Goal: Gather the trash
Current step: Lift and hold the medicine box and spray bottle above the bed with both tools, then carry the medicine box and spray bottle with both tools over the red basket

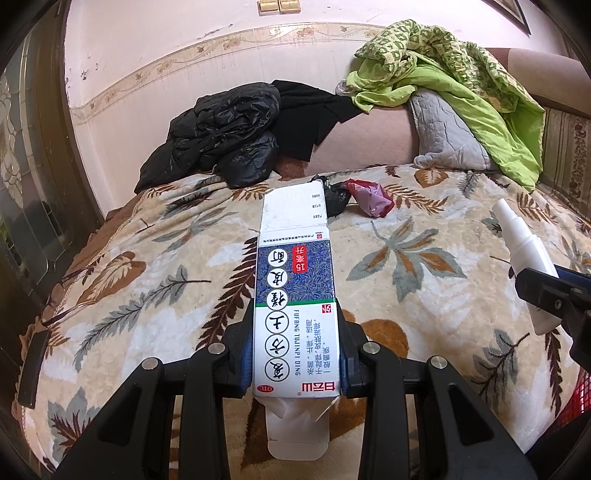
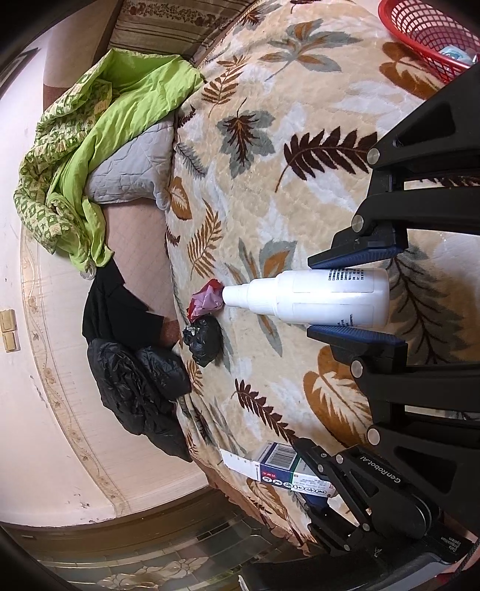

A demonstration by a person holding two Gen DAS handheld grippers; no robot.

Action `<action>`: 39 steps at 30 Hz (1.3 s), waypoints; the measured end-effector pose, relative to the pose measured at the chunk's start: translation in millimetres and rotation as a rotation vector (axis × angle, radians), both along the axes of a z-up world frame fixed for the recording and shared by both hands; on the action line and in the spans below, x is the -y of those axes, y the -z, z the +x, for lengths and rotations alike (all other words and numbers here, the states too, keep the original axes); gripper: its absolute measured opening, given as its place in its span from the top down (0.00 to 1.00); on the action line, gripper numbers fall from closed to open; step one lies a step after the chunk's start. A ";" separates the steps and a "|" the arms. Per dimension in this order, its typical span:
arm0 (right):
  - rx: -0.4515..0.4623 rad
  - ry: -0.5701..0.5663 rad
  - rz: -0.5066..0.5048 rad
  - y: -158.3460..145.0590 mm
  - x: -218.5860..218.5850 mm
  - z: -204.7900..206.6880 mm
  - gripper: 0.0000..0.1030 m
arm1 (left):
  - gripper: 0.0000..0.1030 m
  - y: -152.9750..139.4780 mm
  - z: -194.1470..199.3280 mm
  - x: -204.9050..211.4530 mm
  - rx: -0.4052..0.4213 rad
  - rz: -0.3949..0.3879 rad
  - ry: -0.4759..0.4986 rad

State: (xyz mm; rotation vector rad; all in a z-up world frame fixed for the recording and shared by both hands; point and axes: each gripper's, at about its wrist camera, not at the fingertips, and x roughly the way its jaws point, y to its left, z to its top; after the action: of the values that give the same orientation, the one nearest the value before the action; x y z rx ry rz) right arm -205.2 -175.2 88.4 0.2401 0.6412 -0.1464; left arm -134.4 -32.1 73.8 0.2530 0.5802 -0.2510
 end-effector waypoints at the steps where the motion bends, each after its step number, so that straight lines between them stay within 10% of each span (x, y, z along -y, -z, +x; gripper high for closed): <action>1: -0.001 0.001 -0.001 0.2 -0.3 -0.2 0.69 | 0.68 -0.1 -0.1 -0.1 0.000 0.000 0.000; 23: -0.019 0.017 -0.004 -2.5 8.3 -0.8 0.69 | 0.68 -18.6 -12.2 15.8 -0.003 -0.059 0.063; 39: 0.009 0.223 0.152 -24.8 120.0 -92.9 0.69 | 0.68 -44.5 -51.2 92.3 -0.048 -0.096 0.331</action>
State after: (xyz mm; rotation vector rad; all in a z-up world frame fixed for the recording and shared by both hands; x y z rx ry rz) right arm -298.1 -295.2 113.3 0.4591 0.6166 -0.3115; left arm -185.6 -124.4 118.3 0.2498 0.5707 -0.6047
